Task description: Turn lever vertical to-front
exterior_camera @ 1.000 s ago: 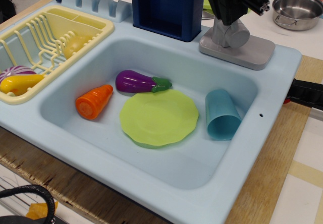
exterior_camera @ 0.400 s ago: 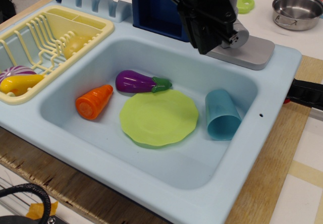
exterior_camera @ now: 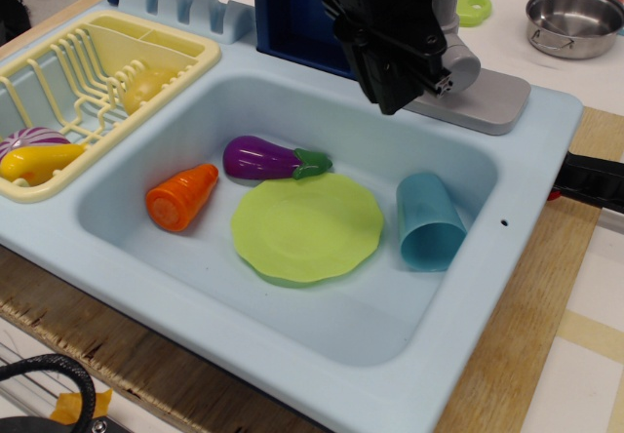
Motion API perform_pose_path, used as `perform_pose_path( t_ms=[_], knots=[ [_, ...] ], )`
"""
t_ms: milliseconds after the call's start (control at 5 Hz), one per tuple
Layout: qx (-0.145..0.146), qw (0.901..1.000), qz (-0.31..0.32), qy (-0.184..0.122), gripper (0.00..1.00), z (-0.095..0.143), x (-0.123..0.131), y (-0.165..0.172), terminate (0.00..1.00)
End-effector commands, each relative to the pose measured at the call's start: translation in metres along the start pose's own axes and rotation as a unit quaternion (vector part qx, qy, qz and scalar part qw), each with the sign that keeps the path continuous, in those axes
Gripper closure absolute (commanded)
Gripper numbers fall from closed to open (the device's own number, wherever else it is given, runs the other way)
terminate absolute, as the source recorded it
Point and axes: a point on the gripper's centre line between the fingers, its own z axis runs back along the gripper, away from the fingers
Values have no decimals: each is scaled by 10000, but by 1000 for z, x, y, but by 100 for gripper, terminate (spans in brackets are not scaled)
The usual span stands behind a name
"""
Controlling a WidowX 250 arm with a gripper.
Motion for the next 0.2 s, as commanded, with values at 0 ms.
perform_pose_path(
  t_ms=[0],
  knots=[
    [-351,9966,107,742,0,-25,-32,-10,100]
  ],
)
